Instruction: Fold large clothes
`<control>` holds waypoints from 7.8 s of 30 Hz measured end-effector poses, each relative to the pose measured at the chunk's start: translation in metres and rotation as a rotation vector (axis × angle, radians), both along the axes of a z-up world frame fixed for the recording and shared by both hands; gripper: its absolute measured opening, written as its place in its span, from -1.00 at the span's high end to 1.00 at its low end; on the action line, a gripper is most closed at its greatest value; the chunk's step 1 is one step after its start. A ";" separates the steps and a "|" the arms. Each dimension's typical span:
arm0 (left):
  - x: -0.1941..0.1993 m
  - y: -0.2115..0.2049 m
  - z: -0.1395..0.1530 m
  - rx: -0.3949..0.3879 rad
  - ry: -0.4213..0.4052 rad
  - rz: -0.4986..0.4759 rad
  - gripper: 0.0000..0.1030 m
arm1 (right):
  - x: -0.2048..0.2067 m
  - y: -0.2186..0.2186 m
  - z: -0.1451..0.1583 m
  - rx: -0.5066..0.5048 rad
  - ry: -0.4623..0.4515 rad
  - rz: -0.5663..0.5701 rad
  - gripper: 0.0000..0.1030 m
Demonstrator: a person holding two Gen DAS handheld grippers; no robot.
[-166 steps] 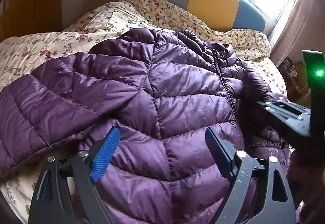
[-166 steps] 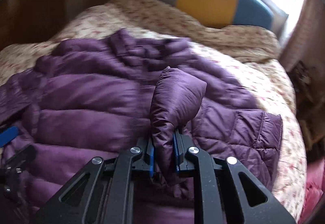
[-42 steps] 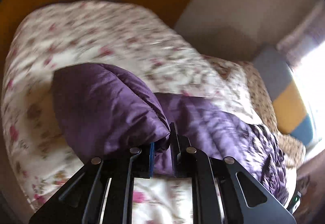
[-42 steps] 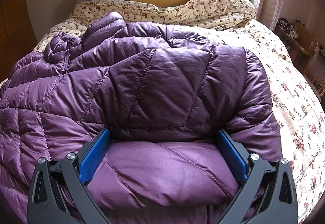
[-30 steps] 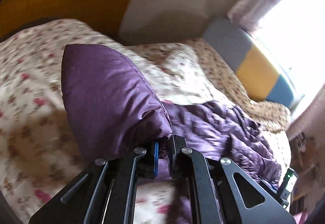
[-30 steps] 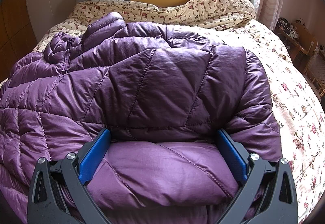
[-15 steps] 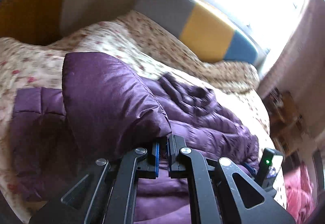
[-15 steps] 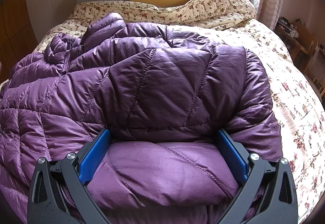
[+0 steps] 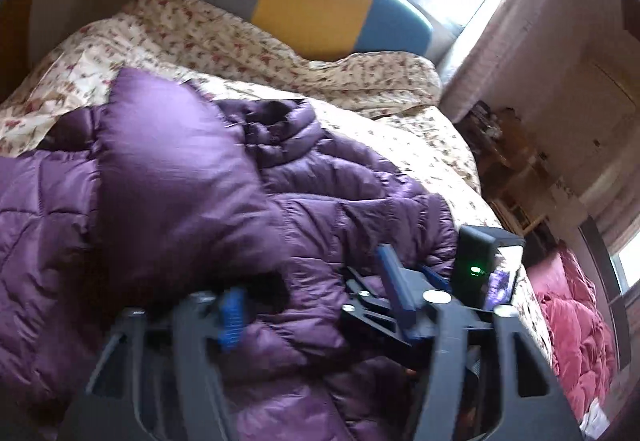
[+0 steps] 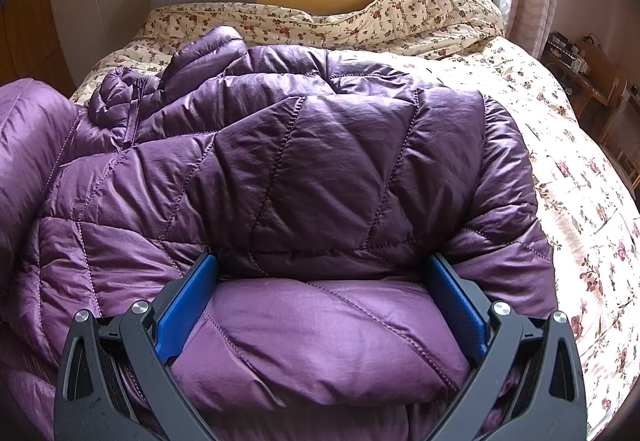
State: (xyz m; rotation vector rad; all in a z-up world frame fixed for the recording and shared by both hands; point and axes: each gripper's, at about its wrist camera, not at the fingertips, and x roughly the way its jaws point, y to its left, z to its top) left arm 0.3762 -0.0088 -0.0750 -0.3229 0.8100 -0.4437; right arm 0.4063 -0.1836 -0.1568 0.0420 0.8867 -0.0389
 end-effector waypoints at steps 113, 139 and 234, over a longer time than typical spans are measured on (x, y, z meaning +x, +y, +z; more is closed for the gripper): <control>-0.002 0.105 -0.006 0.339 -0.052 0.323 -0.58 | 0.020 0.046 0.046 -0.053 -0.036 0.095 -0.51; 0.013 0.113 -0.044 0.360 0.023 0.335 -0.84 | 0.030 0.043 0.019 -0.067 -0.033 0.120 -0.81; 0.046 0.184 0.004 0.108 0.146 0.352 0.75 | 0.065 -0.011 0.092 0.070 0.096 0.151 -0.14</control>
